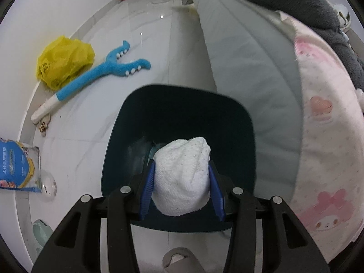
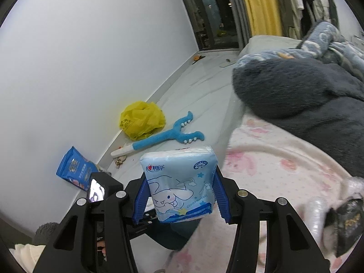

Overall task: Collect trash
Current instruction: 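Carry the tissue ball over the green bin and open the left gripper, then lower the blue tissue pack into the green bin and open the right gripper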

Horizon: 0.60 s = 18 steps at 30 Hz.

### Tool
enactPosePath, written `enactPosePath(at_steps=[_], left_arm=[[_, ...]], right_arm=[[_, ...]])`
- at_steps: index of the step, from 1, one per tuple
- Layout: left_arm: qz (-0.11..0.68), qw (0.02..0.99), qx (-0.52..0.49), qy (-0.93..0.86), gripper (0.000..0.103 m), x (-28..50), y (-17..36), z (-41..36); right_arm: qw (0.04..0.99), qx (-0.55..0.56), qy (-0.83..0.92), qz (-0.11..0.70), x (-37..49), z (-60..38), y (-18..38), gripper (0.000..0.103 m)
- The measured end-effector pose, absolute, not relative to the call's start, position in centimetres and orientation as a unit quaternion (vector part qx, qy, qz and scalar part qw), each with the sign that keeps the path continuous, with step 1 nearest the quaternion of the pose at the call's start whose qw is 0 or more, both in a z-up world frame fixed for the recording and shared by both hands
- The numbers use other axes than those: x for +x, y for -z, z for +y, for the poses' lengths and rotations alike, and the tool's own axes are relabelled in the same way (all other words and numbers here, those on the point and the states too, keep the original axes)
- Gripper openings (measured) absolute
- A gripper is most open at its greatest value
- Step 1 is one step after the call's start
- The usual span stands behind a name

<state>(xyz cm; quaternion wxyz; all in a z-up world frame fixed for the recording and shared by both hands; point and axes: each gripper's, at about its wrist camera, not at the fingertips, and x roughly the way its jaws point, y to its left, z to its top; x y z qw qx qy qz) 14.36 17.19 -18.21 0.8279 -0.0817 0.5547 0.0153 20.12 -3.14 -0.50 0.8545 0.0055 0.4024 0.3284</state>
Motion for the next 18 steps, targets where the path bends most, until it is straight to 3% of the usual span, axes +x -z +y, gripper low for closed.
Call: enactPosePath(at_steps=[8,13,18], left_arm=[[0.569,0.816,-0.103,-0.016,0.052,14.0,19.5,19.2],[0.548,0.828,-0.116,-0.019,0.062,13.5,18.6,20.7],[0.517,0.848,-0.116,-0.032,0.066,12.6,16.4,22.1]], right_arm=[[0.842,-0.014,-0.339,0.419,20.2,0.4,2.2,0.052],[0.835,-0.029,-0.344,0.428,20.2,2.3,3.3,0.052],[0.83,-0.038,-0.344,0.438,20.4,3.9,4.7,0.052]])
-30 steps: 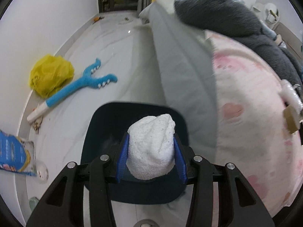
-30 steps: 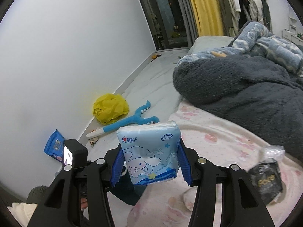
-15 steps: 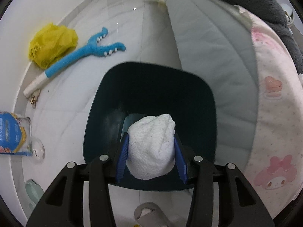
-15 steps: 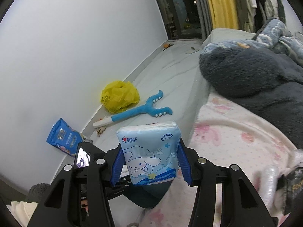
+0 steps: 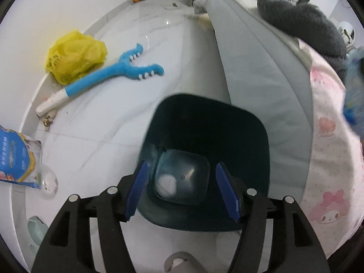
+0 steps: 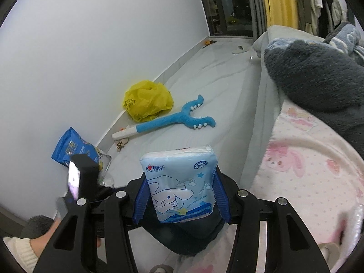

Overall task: Collect trash
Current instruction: 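Lower the blue tissue pack into the green bin and open the right gripper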

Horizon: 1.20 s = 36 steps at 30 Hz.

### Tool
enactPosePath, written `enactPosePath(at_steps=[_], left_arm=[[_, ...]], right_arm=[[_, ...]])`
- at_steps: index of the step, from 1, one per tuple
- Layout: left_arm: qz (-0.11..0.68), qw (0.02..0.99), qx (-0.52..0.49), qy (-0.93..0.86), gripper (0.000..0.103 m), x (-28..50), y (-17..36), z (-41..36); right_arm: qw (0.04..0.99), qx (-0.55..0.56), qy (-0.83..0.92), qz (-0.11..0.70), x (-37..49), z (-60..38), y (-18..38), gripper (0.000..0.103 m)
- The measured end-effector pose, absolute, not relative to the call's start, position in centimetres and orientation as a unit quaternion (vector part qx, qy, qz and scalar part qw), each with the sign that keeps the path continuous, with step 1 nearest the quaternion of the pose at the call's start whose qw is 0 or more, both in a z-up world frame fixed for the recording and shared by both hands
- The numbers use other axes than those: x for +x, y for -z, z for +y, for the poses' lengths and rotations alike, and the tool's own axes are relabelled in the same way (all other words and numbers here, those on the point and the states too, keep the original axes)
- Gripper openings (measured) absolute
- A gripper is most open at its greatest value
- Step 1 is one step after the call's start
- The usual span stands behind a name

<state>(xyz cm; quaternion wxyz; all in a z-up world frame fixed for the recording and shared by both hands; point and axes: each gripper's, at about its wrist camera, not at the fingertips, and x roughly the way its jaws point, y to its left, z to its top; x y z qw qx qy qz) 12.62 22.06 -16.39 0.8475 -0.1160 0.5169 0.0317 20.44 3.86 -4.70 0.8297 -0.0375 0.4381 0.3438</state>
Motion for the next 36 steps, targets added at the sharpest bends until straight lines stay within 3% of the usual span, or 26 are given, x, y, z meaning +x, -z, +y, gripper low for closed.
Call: enactPosePath(at_steps=[13,29,34,36], left_arm=[[0.412,0.904,-0.103,-0.044,0.065,9.6,9.0,24.2],[0.344,0.936,-0.069,-0.029,0.049,6.6,3.9,23.3],[0.321,0.945,-0.06,-0.013,0.049,6.1,1.9,22.1],[0.313,0.948,-0.06,-0.006,0.049,5.9,1.2,21.6]], right_arm=[[0.809,-0.055,-0.337,0.479,21.1,8.6,9.6,0.052],[0.775,-0.082,-0.305,0.548,21.5,11.2,17.8,0.052],[0.769,-0.089,-0.288,0.564,21.6,10.6,19.1,0.064],[0.77,-0.088,-0.29,0.561,21.5,10.4,18.9,0.075]])
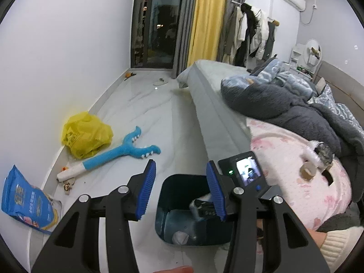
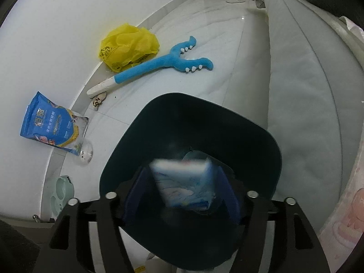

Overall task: Collect trash
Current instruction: 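Lower the blue tissue pack into the green bin and open the right gripper, then grasp the cardboard tape core with left gripper while right gripper grasps black Face pack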

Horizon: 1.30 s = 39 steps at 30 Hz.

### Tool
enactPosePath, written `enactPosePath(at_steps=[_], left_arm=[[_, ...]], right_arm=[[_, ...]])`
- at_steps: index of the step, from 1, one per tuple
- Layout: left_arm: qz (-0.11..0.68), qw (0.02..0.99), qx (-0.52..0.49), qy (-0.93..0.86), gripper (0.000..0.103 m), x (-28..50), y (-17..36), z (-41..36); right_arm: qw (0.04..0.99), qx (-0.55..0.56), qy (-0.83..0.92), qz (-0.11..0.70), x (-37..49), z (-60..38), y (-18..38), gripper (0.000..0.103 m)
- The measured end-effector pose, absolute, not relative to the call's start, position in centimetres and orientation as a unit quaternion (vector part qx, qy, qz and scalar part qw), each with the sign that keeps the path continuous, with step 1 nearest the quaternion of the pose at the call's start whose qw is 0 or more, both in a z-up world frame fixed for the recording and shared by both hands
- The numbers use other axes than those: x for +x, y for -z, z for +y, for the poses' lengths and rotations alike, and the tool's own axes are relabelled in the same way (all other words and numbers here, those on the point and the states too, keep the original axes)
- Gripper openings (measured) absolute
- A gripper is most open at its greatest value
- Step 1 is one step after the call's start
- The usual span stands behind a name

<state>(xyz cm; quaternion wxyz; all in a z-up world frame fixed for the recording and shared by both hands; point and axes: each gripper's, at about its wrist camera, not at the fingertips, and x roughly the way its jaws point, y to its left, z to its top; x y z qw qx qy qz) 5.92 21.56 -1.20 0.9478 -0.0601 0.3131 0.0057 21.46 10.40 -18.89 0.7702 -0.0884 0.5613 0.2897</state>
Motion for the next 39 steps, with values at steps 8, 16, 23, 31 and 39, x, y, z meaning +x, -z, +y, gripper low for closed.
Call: enactPosePath(at_steps=[8,16,23,31,39], left_arm=[[0.288,0.957,-0.042,0.009,0.054,5.2,-0.7,19.8],[0.273,0.961,-0.036,0.021,0.061,5.2,-1.9,17.8],[0.264,0.963,-0.023,0.042,0.07,5.7,-2.8,15.2],[0.27,0.96,-0.017,0.075,0.076,6.8,-2.8,12.7],[0.27,0.956,-0.007,0.116,0.086,7.7,-2.8,9.1]], right_arm=[[0.789,-0.067,-0.308,0.528,21.2,9.2,15.6,0.078],[0.812,-0.066,-0.329,0.477,20.8,7.2,10.3,0.081],[0.838,-0.065,-0.324,0.434,20.5,3.0,5.6,0.082],[0.862,-0.065,-0.306,0.4,19.7,-2.5,1.9,0.083],[0.879,-0.064,-0.277,0.382,19.4,-8.0,-0.3,0.086]])
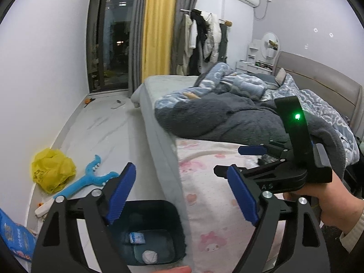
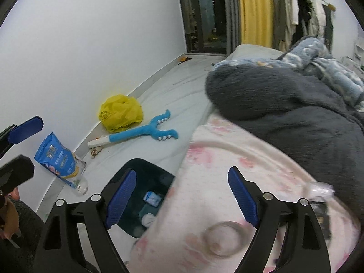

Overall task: Collect trash
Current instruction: 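Grasp the cardboard tape core with left gripper while right gripper grasps black Face pack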

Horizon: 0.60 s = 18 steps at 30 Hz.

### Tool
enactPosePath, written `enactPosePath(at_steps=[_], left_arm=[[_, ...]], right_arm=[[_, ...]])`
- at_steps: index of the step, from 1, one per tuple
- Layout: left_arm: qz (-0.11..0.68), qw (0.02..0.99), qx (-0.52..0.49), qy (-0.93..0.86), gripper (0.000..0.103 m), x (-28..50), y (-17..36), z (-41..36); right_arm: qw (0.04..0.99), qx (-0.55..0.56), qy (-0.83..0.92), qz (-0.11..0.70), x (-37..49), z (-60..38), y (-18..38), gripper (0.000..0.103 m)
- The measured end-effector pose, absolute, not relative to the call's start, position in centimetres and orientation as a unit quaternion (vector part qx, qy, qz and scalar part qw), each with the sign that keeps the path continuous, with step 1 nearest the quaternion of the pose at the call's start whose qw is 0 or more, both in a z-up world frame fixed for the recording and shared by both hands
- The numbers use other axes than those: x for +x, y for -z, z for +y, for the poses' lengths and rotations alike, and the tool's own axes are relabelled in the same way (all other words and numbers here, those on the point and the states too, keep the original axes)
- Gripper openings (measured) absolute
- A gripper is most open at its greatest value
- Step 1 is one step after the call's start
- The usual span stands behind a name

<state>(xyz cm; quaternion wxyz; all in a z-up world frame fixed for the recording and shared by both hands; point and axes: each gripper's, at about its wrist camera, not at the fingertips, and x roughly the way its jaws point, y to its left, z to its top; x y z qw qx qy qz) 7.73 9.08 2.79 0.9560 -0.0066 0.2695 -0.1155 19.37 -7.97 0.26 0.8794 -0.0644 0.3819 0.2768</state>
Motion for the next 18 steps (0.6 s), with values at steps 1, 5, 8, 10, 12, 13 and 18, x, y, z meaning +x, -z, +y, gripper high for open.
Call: enactPosePath(at_steps=[1,5,8,10,12,13,18], left_arm=[[0.27,0.955,-0.004,0.12,0.088,7.9,-2.8,8.6],[0.277,0.952,0.001,0.134,0.089,8.3,-2.4,7.2],[0.28,0.948,0.003,0.152,0.09,8.5,-2.2,6.1],[0.285,0.944,0.005,0.165,0.09,8.7,-1.8,5.4],[0.289,0.941,0.011,0.178,0.092,8.9,-1.5,4.6],[0.291,0.939,0.012,0.182,0.092,9.0,-1.4,4.3],[0.314,0.925,0.008,0.216,0.093,9.9,0.2,2.7]], right_arm=[[0.882,-0.065,-0.273,0.38,19.4,-8.4,-0.4,0.086],[0.888,-0.065,-0.256,0.378,19.5,-10.8,-0.6,0.086],[0.891,-0.063,-0.245,0.377,19.6,-12.6,-0.7,0.087],[0.893,-0.062,-0.239,0.377,19.6,-13.6,-0.6,0.09],[0.895,-0.064,-0.231,0.377,19.6,-14.7,-0.6,0.09],[0.895,-0.064,-0.228,0.377,19.6,-15.1,-0.6,0.09],[0.9,-0.065,-0.212,0.376,19.4,-17.6,-0.7,0.091]])
